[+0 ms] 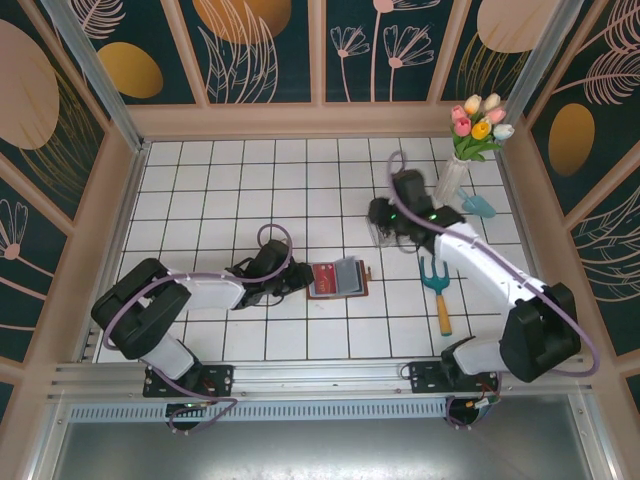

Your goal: Put the credit cards into the card holder

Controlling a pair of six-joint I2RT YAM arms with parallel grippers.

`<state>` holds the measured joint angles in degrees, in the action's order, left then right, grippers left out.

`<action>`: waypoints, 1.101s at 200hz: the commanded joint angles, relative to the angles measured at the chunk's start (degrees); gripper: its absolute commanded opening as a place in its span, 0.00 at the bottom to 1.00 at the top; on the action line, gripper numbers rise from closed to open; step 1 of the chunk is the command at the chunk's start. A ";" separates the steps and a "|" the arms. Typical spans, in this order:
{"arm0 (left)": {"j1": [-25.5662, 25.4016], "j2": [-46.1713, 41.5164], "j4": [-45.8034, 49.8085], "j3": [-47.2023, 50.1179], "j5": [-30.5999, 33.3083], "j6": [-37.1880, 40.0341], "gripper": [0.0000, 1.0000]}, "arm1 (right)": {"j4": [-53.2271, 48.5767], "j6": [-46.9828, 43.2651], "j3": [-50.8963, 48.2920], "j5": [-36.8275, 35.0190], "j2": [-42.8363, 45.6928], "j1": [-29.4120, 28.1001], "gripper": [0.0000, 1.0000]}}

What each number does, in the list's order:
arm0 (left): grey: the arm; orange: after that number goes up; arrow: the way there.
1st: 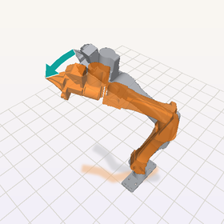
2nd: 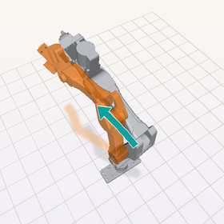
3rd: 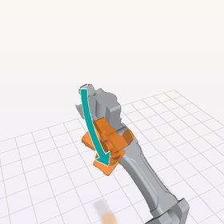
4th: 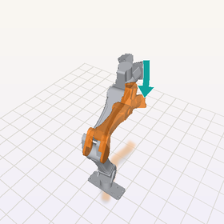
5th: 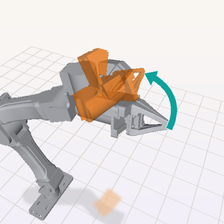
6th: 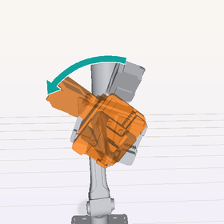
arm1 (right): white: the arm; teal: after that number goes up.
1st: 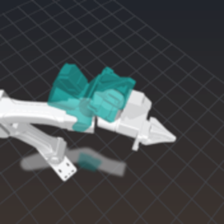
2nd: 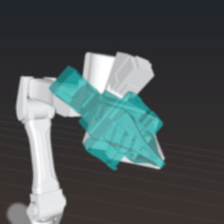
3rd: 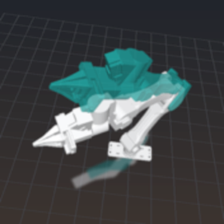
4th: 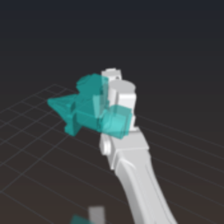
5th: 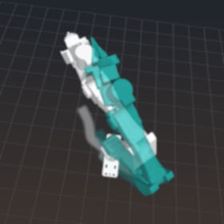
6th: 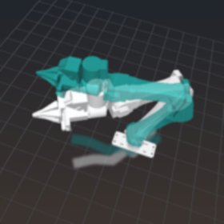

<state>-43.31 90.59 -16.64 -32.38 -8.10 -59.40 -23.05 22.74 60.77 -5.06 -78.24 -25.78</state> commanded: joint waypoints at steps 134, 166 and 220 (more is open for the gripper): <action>-0.04 -6.60 9.61 -8.67 3.35 5.50 0.51 | -9.95 -17.30 14.47 -5.85 -25.09 12.67 0.51; -0.04 -6.13 9.39 -8.93 2.91 5.43 0.51 | -10.20 -17.46 14.36 -9.63 -25.60 12.60 0.50; -0.08 -5.41 9.44 -9.39 2.39 5.46 0.51 | -10.69 -17.82 14.36 -13.71 -23.28 11.69 0.47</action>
<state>-43.31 85.10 -8.36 -40.12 -5.43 -55.07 -31.03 6.15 74.13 -14.85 -103.15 -13.85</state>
